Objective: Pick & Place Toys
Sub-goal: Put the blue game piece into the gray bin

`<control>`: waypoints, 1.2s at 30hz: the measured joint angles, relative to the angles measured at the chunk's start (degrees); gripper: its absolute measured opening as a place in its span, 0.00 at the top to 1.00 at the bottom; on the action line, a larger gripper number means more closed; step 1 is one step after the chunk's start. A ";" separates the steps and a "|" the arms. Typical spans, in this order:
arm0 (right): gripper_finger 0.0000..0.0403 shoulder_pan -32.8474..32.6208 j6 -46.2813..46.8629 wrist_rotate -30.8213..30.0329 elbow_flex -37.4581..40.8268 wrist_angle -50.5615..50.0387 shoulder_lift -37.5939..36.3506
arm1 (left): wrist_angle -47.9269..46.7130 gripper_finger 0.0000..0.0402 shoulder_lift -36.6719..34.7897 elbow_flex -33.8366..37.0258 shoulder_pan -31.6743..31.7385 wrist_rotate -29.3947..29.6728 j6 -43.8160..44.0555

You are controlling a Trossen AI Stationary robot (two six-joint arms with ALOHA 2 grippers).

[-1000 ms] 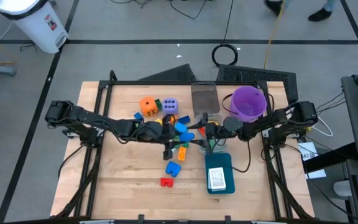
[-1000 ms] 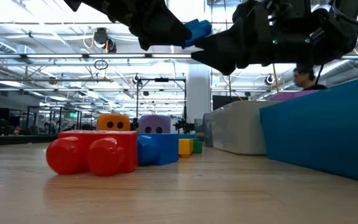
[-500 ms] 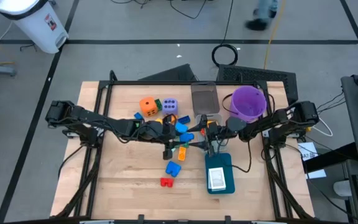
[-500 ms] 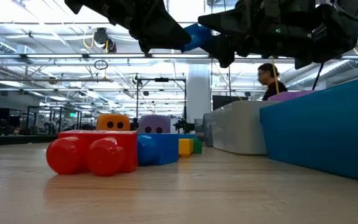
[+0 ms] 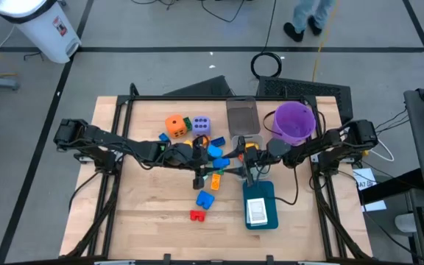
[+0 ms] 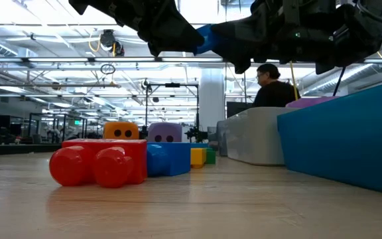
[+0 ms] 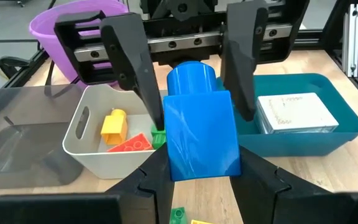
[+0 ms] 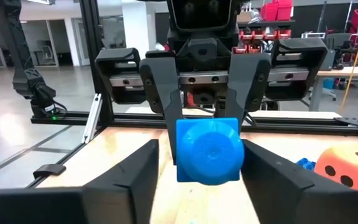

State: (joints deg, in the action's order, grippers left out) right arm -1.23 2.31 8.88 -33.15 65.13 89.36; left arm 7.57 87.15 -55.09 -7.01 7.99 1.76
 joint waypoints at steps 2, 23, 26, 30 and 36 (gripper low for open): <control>0.57 0.00 -0.26 -0.07 0.00 0.04 0.00 | 0.04 0.66 0.00 0.01 0.00 -0.01 0.00; 0.76 0.13 -1.32 0.35 0.02 -0.48 -0.25 | -0.23 0.39 -0.56 0.02 -0.15 -0.48 6.46; 0.77 0.53 -0.25 0.35 0.00 -3.19 -2.30 | -0.69 0.32 -2.70 -0.03 -0.06 -0.76 5.86; 0.77 1.21 -0.20 0.21 0.02 -11.97 -7.68 | -4.11 0.26 -7.30 -0.13 0.02 -0.85 4.57; 0.77 1.22 -1.49 -3.04 0.02 -28.95 -17.57 | -9.04 0.22 -9.70 -0.08 -0.32 0.20 4.81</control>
State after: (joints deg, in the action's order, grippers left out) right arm -0.01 0.81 5.85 -33.12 36.18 71.79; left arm -1.47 77.46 -55.17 -7.33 8.19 6.57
